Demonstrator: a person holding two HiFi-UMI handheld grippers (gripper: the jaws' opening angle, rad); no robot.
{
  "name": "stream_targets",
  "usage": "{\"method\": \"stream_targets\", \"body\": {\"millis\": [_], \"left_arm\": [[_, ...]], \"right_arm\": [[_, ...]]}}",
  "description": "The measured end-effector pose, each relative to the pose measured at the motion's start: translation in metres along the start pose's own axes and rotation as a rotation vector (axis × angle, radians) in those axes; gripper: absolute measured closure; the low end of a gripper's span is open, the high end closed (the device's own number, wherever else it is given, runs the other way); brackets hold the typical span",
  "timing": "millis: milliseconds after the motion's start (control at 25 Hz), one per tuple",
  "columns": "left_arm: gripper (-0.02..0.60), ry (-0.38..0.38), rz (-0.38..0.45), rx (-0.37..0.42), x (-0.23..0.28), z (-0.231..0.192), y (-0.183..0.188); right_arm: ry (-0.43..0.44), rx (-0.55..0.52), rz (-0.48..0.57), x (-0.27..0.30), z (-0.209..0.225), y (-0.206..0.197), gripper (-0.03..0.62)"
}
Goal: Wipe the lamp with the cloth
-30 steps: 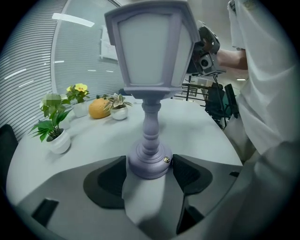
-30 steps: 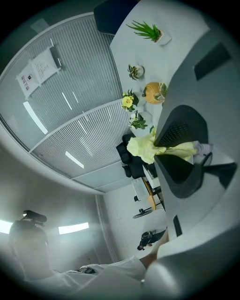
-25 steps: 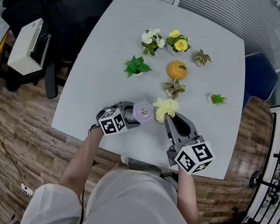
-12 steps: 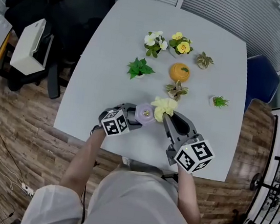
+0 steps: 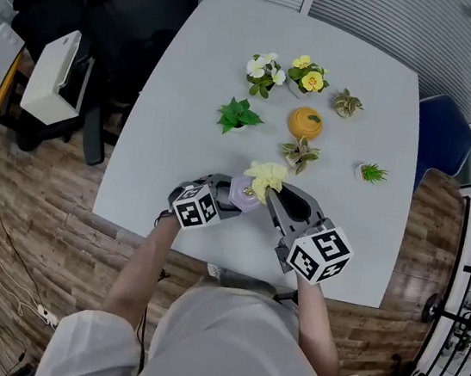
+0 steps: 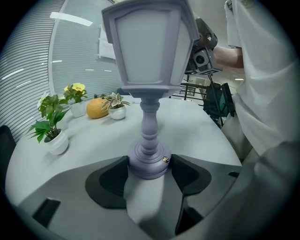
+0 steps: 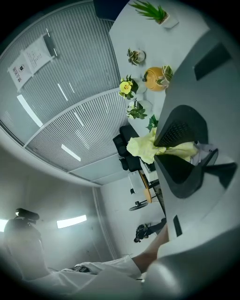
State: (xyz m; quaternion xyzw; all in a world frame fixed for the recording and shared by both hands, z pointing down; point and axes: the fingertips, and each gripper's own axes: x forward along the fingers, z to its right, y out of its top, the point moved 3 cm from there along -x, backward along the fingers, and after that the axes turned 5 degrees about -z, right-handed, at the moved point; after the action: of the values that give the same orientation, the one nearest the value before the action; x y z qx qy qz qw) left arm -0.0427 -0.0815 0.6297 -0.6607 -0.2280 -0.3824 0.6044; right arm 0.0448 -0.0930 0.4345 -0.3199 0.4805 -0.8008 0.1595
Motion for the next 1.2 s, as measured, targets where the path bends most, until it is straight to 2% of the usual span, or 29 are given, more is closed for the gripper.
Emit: {"method": "stream_targets", "body": {"millis": [1200], "left_arm": [[0.284, -0.013, -0.012, -0.011, 0.001, -0.001, -0.001]], "right_arm": [[-0.039, -0.100, -0.054, -0.010, -0.022, -0.013, 0.531]]}}
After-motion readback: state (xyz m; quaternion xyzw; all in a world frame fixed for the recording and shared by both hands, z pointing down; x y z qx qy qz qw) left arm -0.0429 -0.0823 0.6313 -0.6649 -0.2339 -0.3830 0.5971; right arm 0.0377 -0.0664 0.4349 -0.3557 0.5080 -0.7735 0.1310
